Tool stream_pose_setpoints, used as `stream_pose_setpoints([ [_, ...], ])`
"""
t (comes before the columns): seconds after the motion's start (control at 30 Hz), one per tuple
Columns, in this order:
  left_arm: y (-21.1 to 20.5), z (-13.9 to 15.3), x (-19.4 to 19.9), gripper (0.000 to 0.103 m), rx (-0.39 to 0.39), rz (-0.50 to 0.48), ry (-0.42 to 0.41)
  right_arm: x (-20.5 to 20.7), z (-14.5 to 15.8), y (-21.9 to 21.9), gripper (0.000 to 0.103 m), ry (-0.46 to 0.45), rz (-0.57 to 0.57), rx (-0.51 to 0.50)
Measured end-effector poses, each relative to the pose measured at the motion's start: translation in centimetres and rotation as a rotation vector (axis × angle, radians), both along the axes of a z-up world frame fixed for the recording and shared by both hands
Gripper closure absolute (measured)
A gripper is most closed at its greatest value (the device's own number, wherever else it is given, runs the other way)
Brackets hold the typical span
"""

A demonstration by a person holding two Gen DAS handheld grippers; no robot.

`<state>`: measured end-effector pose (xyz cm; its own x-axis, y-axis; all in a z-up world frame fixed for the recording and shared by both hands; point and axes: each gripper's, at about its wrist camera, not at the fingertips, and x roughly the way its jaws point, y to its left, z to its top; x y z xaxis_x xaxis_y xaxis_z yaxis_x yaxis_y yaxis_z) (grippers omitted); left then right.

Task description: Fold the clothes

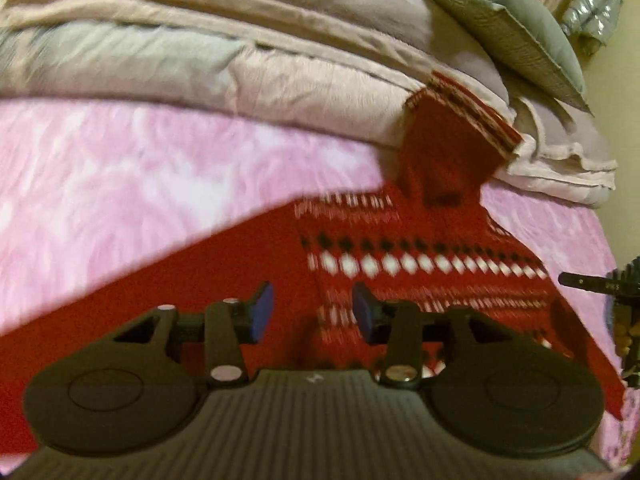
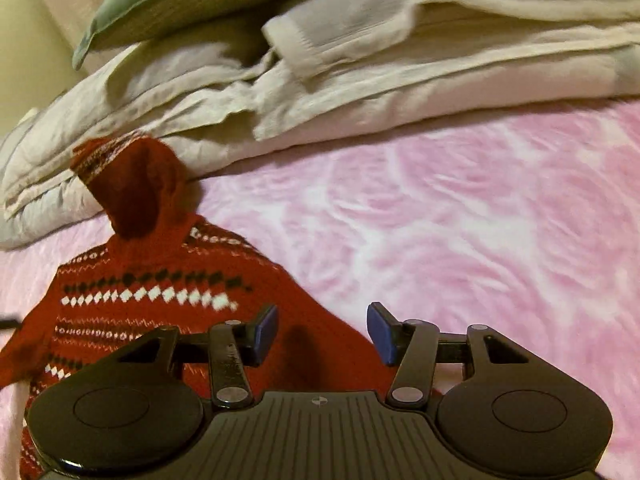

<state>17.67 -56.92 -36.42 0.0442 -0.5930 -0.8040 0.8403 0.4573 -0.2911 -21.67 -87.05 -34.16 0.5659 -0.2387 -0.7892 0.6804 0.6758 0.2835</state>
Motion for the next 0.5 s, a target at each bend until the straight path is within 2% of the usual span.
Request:
stream_pose_setpoints([
  [0.2, -3.4, -1.7, 2.2, 0.061, -0.013, -0.02, -0.05, 3.4, -2.1, -0.5, 0.05, 0.016, 0.044, 0.005],
  [0.23, -3.7, -2.1, 2.3, 0.061, -0.007, -0.021, -0.059, 3.9, -2.5, -0.6, 0.064, 0.021, 0.057, -0.002],
  [0.27, -4.0, -2.5, 2.4, 0.061, 0.001, -0.022, -0.069, 4.3, -2.8, -0.5, 0.101, 0.032, 0.08, -0.015],
  [0.3, -4.3, -2.8, 2.5, 0.061, 0.008, -0.022, -0.076, 4.8, -3.0, -0.5, 0.101, 0.047, 0.091, -0.039],
  [0.37, -4.4, -3.1, 2.6, 0.062, 0.016, -0.013, -0.081, 5.3, -3.0, -0.9, 0.101, 0.075, 0.04, -0.093],
  [0.47, -4.6, -2.3, 3.0, 0.062, -0.019, 0.007, -0.041, 4.9, -2.5, -3.4, 0.1, 0.109, -0.141, -0.047],
  [0.5, -4.8, -1.7, 3.1, 0.062, -0.039, 0.01, -0.022, 4.7, -2.1, -4.3, 0.099, 0.094, -0.188, -0.013],
])
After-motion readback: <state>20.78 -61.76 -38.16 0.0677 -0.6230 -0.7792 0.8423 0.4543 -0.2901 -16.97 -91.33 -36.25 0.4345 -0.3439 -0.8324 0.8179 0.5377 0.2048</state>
